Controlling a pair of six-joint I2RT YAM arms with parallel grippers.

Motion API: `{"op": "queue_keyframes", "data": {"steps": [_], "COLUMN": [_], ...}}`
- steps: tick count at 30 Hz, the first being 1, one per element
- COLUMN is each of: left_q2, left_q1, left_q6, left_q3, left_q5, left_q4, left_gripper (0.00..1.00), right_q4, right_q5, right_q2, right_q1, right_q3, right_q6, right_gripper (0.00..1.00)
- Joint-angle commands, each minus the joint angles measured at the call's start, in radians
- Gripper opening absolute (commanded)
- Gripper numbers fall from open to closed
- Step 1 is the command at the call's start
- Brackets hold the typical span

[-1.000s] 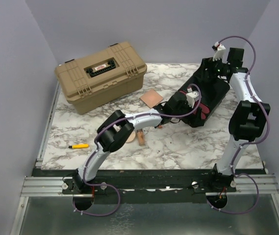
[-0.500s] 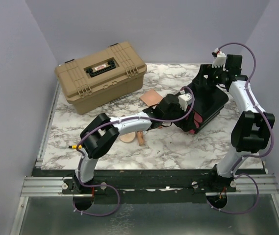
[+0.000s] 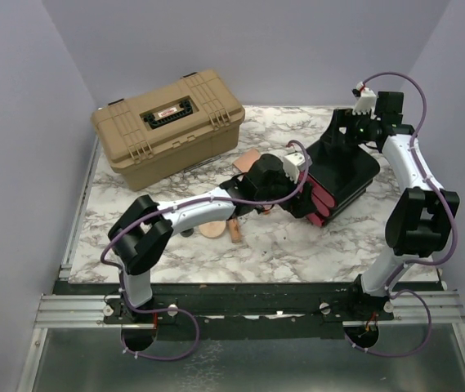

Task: Organize the makeup
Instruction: Move the storage box to the center of the board.

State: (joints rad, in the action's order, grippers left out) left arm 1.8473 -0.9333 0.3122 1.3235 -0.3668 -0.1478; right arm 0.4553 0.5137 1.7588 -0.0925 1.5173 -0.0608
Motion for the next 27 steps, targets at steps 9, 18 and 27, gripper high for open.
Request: {"op": "queue_keyframes", "data": {"steps": [9,18,27], "left_q2": [0.022,0.127,0.279], "left_q1": [0.022,0.013,-0.007], "left_q6": [-0.001,0.001,0.020], "left_q3": [-0.104,-0.239,-0.211], "left_q5": [0.041,0.036,0.095], "left_q4": [-0.053,-0.398,-0.689], "left_gripper": [0.70,0.72,0.72], "right_q4": [0.077,0.071,0.072], "right_q5": [0.017,0.006,0.005], "right_q2": [-0.083,-0.088,-0.088], "right_q1": [0.014,0.015,0.014], "right_q3": [-0.029,-0.038,-0.043], "right_q6": [0.013,0.028,0.033], "right_gripper": [0.91,0.91,0.91]}}
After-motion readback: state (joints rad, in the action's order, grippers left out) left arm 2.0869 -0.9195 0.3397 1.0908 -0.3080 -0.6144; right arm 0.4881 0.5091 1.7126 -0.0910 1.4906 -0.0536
